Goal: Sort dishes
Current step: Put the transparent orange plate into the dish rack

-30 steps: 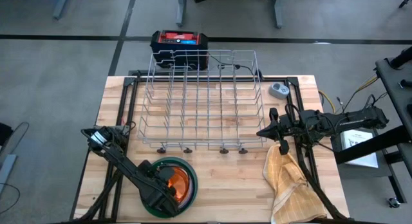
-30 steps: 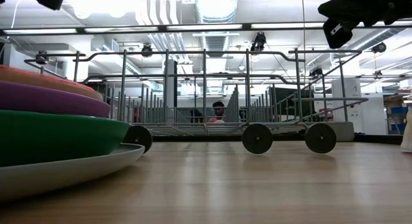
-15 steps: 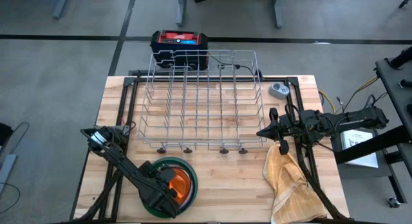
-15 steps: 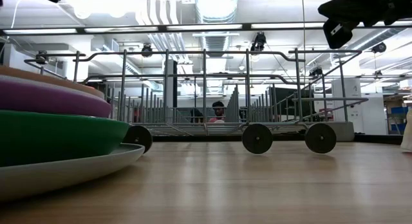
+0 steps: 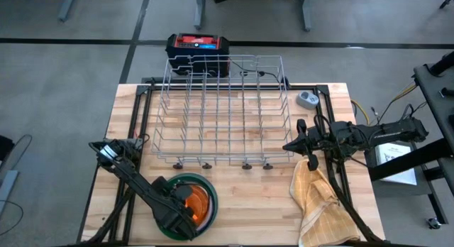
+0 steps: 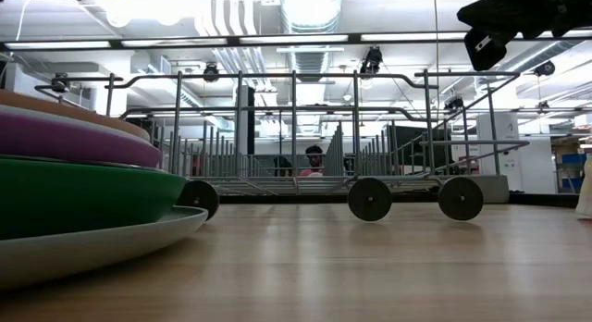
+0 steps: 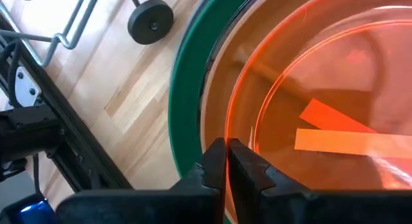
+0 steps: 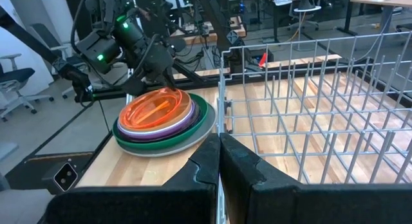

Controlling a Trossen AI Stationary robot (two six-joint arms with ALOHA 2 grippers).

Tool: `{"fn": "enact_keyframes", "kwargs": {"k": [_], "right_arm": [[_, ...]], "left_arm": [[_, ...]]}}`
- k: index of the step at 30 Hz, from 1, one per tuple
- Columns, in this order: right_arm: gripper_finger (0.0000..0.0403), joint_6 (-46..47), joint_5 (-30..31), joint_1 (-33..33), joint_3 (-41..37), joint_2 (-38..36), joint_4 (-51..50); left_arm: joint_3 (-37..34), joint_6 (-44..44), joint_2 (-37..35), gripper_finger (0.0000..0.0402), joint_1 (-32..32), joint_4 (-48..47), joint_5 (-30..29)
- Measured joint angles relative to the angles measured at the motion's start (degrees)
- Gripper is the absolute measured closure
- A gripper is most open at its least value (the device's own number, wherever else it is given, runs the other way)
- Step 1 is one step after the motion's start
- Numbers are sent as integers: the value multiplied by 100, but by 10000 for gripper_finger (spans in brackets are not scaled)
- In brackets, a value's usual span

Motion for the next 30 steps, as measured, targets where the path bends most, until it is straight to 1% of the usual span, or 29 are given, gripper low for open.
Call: {"fn": "enact_keyframes", "kwargs": {"k": [4, 12, 15, 22, 30], "right_arm": [[401, -3, 0, -1, -3, -1, -1], [401, -105, 0, 0, -3, 0, -4], [401, -137, 0, 0, -11, 0, -10], [401, -140, 0, -1, -55, -2, -71], [400, -144, -2, 0, -70, 0, -140]], "left_arm": [[288, -4, 0, 401, 0, -228, -2], [858, 273, -7, 401, 0, -246, -19], [898, 326, -7, 401, 0, -241, -141], [896, 302, -7, 401, 0, -235, -173], [793, -79, -7, 401, 9, -217, -352]]}}
